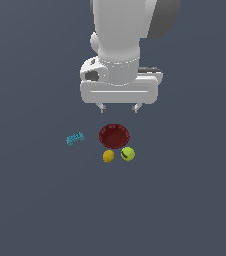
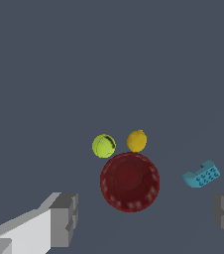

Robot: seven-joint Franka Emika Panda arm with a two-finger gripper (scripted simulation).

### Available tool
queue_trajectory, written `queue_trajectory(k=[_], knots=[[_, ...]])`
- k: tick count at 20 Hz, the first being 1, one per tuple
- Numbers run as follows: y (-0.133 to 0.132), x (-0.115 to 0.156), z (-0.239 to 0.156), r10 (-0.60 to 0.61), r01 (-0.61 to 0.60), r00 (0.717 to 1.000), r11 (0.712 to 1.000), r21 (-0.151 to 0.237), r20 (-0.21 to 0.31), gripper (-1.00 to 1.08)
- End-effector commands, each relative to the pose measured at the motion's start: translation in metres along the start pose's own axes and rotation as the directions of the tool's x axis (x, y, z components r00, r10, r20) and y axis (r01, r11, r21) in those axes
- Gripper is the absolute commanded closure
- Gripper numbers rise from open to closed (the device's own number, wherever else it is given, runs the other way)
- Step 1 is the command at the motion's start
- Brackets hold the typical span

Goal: Pick up a designated object from a clutter of objects.

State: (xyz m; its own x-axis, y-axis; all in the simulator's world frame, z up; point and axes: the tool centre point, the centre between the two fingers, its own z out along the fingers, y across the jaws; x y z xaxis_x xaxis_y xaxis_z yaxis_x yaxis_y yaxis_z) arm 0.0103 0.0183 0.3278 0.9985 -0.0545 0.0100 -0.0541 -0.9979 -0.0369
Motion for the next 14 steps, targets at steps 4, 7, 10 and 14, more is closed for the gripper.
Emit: queue_trajectory(k=[4,7,10,14], knots=[[0.002,0.0,0.003,0.0,0.0,1.0,1.0,0.0,0.006,-0.92],[0.006,-0.001,0.013,-0.002,0.002,1.0,1.0,0.0,0.022,-0.92],[0.01,-0.002,0.018,-0.003,0.003,0.999,1.0,0.001,0.036,-0.92],[0.011,-0.002,0.018,-0.003,0.003,0.999,1.0,0.002,0.037,-0.92]])
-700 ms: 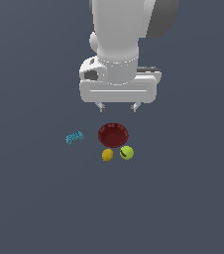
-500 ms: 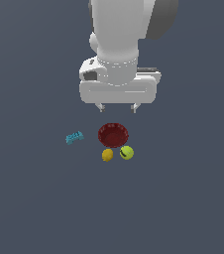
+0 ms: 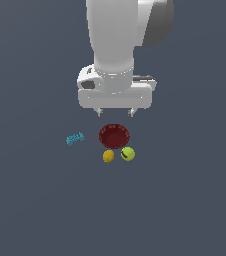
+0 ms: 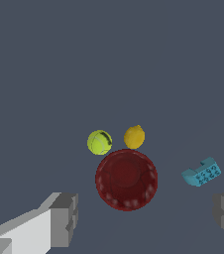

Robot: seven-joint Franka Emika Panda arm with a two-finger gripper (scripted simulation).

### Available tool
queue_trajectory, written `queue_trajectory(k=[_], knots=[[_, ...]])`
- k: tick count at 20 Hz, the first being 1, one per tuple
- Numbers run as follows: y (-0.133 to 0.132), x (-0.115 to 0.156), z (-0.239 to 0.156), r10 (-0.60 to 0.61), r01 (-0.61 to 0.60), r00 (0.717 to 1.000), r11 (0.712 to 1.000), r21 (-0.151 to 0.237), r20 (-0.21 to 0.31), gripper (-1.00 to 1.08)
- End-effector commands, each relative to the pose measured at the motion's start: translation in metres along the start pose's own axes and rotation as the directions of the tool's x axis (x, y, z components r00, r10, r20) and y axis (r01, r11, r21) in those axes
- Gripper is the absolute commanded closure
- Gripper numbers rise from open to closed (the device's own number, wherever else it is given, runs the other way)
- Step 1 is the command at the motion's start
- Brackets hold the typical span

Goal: Pick up a designated object from a clutter of objects.

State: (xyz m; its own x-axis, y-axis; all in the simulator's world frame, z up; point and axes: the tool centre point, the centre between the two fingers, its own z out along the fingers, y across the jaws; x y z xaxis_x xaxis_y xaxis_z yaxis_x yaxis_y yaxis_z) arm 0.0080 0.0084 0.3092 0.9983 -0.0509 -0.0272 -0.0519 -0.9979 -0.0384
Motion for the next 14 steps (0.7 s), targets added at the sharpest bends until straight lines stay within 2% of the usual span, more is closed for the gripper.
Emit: queue_trajectory(k=[1,7,14], knots=[[0.0,0.0,0.0,-0.001,0.001,1.0,1.0,0.0,-0.001,-0.92],[-0.004,0.004,0.018,0.0,0.0,1.0,1.0,-0.006,-0.002,-0.92],[-0.014,0.012,0.063,0.0,0.0,1.0,1.0,-0.018,-0.007,-0.92]])
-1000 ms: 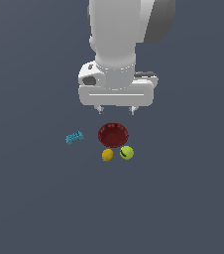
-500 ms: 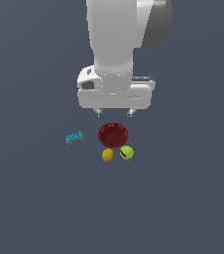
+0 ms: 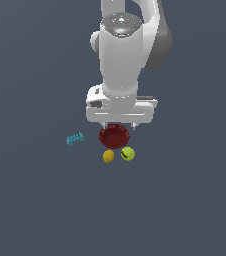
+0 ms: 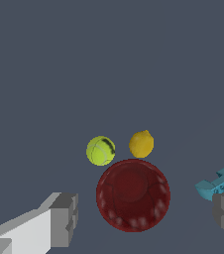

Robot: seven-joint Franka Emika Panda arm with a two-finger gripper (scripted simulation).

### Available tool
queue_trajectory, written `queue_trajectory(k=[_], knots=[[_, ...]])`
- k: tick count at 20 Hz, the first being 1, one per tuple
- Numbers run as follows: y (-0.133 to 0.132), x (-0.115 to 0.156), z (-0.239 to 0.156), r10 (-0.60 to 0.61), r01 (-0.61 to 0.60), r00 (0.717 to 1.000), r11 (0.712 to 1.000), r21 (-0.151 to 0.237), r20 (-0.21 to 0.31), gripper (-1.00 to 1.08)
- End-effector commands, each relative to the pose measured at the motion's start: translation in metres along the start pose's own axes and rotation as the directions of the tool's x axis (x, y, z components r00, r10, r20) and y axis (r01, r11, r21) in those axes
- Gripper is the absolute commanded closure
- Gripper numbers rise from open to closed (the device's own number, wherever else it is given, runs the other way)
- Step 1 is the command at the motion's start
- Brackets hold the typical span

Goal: Pick up a designated object from a clutter of objects.

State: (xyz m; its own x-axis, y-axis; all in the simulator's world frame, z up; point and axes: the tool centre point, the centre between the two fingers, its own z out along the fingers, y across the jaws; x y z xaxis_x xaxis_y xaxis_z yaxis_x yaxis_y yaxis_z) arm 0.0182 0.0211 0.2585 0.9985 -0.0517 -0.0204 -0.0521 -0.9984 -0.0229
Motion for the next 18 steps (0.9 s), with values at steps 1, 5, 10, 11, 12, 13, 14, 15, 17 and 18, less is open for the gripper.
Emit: queue_trajectory(k=[1,5,10,11,12,13,14,15,17,18], knots=[[-0.005,0.002,0.02,-0.001,0.001,1.0,1.0,-0.005,-0.002,-0.92],[-0.016,0.004,0.06,-0.004,0.004,1.0,1.0,-0.014,-0.006,-0.92],[-0.029,0.002,0.108,-0.01,0.01,1.0,1.0,-0.021,-0.013,-0.92],[-0.031,0.001,0.116,-0.012,0.011,1.0,1.0,-0.021,-0.014,-0.92],[-0.033,0.0,0.124,-0.013,0.013,1.0,1.0,-0.022,-0.014,-0.92],[-0.035,-0.001,0.13,-0.014,0.014,1.0,1.0,-0.022,-0.015,-0.92],[-0.037,-0.002,0.136,-0.015,0.015,1.0,1.0,-0.023,-0.016,-0.92],[-0.039,-0.003,0.142,-0.016,0.016,1.0,1.0,-0.023,-0.017,-0.92],[-0.042,-0.005,0.152,-0.018,0.018,1.0,1.0,-0.023,-0.018,-0.92],[-0.043,-0.006,0.156,-0.019,0.019,1.0,1.0,-0.023,-0.018,-0.92]])
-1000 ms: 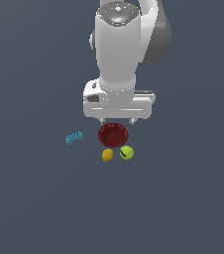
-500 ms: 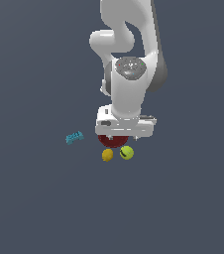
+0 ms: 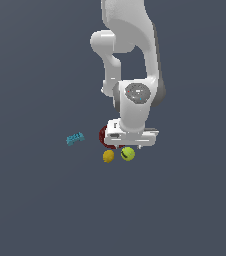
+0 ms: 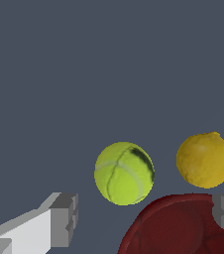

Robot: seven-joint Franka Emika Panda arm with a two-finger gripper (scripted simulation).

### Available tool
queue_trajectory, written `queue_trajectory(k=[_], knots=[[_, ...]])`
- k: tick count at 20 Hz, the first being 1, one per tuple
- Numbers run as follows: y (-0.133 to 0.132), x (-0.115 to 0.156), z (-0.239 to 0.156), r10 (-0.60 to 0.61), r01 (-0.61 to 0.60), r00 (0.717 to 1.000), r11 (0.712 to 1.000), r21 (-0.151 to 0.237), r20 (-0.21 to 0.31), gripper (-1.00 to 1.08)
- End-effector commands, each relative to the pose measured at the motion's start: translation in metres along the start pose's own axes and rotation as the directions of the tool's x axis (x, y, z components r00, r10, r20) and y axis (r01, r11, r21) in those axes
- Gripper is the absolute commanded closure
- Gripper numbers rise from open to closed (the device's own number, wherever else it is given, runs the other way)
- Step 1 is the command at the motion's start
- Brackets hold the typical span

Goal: Pick up a designated object from a clutter of objects.

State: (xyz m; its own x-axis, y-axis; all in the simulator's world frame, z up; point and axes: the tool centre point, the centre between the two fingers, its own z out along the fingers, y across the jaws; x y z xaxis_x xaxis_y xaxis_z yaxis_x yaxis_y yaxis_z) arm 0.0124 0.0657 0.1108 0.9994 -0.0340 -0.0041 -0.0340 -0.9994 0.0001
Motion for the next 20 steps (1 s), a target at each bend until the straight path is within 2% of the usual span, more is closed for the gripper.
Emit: queue_trajectory(k=[1,12,20], knots=[[-0.003,-0.002,0.01,-0.002,0.002,1.0,1.0,0.0,-0.003,-0.92],[-0.006,-0.005,0.024,-0.004,0.004,1.0,1.0,0.0,-0.003,-0.92],[-0.006,-0.006,0.06,-0.004,0.004,1.0,1.0,0.0,-0.003,-0.92]])
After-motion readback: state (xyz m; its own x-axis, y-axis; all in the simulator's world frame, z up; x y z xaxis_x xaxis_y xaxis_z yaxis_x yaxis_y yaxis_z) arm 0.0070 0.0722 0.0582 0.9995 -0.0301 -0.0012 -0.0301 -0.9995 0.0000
